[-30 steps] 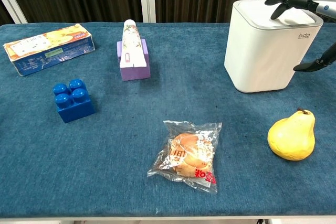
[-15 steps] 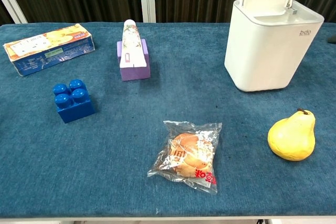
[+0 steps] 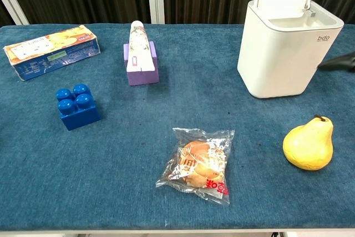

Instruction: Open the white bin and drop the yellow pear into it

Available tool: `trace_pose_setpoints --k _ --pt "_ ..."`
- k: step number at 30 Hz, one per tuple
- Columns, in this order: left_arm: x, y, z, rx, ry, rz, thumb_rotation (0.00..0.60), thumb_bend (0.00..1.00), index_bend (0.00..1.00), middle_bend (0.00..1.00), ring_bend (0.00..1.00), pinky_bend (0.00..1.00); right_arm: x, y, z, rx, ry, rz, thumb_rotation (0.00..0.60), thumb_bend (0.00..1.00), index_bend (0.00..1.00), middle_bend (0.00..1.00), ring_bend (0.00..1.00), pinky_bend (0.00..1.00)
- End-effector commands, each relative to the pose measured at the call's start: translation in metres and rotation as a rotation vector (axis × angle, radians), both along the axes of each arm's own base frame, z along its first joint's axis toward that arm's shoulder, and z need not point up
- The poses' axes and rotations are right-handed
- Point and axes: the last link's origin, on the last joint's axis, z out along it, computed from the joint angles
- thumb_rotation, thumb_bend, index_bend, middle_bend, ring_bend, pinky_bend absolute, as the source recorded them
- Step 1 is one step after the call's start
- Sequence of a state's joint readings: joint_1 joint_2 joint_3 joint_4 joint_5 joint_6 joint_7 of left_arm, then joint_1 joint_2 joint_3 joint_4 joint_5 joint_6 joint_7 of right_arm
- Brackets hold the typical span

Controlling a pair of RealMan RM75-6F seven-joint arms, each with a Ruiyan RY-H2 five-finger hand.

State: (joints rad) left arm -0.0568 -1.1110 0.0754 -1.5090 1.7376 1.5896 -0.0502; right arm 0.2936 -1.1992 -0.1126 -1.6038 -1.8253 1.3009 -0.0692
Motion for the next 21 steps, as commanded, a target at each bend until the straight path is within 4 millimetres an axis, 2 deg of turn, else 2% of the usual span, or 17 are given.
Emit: trace_pose_setpoints --k 1,3,5,7,11,17,21 --pt "0.0 -0.001 0.001 0.003 -0.004 -0.001 0.6 0.14 0.0 0.0 0.0 0.03 -0.002 -0.012 -0.021 0.066 0.022 -0.046 0.6 0.29 0.0 0.1 0.0 0.0" --pt "-0.001 -0.001 0.003 0.009 -0.007 0.001 0.6 0.14 0.0 0.0 0.0 0.03 -0.005 -0.016 -0.027 0.091 0.04 -0.068 0.6 0.29 0.0 0.12 0.04 0.01" --pt "-0.002 0.001 0.004 0.022 -0.009 0.01 0.6 0.14 0.0 0.0 0.0 0.03 -0.008 -0.021 -0.034 0.115 0.06 -0.087 0.6 0.29 0.07 0.2 0.13 0.03" --pt "-0.003 0.003 0.005 0.029 -0.008 0.02 0.6 0.14 0.0 0.0 0.0 0.03 -0.008 -0.024 -0.041 0.131 0.063 -0.089 0.6 0.29 0.23 0.31 0.24 0.11" --pt "-0.002 0.003 0.005 0.025 -0.011 0.016 0.6 0.14 0.0 0.0 0.0 0.03 -0.008 -0.026 -0.049 0.148 0.048 -0.086 0.6 0.29 0.45 0.45 0.39 0.29" --pt "-0.003 0.003 0.005 0.027 -0.013 0.017 0.6 0.14 0.0 0.0 0.0 0.03 -0.009 -0.028 -0.046 0.11 0.024 -0.068 0.6 0.32 0.62 0.58 0.49 0.41" --pt "-0.003 0.002 0.006 0.027 -0.013 0.014 0.6 0.14 0.0 0.0 0.0 0.03 -0.002 -0.027 -0.028 0.012 -0.045 -0.022 0.6 0.33 0.67 0.61 0.52 0.43"
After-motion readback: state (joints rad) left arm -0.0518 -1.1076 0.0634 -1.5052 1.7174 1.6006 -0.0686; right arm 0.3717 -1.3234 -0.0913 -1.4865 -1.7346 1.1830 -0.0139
